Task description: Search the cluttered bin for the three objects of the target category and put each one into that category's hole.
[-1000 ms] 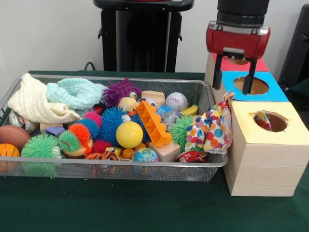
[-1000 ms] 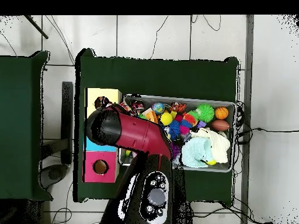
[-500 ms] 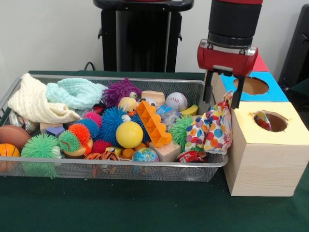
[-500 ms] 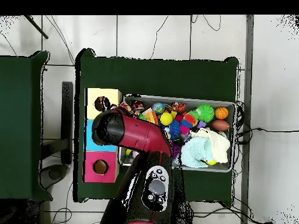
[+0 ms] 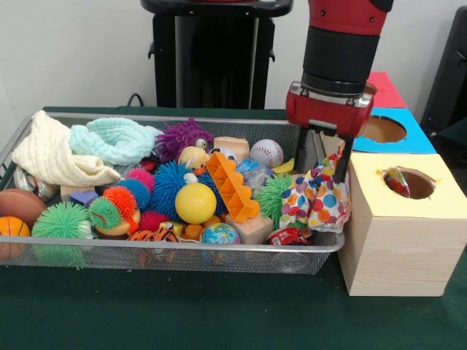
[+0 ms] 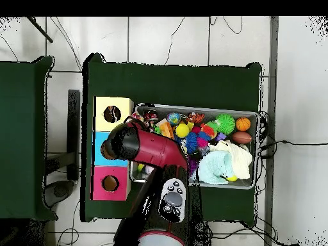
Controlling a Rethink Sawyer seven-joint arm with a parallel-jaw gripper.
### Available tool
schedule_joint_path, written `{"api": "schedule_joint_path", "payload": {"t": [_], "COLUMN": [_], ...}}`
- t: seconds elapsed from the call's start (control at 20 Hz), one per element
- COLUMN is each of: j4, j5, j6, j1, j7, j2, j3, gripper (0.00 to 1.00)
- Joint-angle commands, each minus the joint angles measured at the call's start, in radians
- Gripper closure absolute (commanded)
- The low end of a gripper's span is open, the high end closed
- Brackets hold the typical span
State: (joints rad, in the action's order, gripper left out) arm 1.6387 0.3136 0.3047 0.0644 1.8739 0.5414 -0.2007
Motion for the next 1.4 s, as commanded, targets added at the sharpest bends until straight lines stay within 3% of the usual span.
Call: {"api": "schedule_joint_path", "payload": {"t": [0.05,0.35,0.55,0.75,1.05,1.25,1.4], "j4": [0.098,0.094,0.134,0.197,0.214,0.223,0.26], "j5": [-0.051,-0.039,-0.019,0.01,0.021,0.041,0.085], "j6": [0.01,0.077,0.113,0.104,0.117,0.112,0.079], "j1": [-0.046,-0.045,-0.092,-0.118,-0.104,-0.125,-0.156], "j7": [0.11,0.111,0.083,0.099,0.14,0.148,0.173], "j2": [-0.044,-0.052,-0.025,0.029,0.067,0.064,0.106], "j3": [0.059,0.057,0.129,0.192,0.2,0.234,0.293], "gripper": [0.0,0.0,0.0,0.0,0.0,0.0,0.0]}}
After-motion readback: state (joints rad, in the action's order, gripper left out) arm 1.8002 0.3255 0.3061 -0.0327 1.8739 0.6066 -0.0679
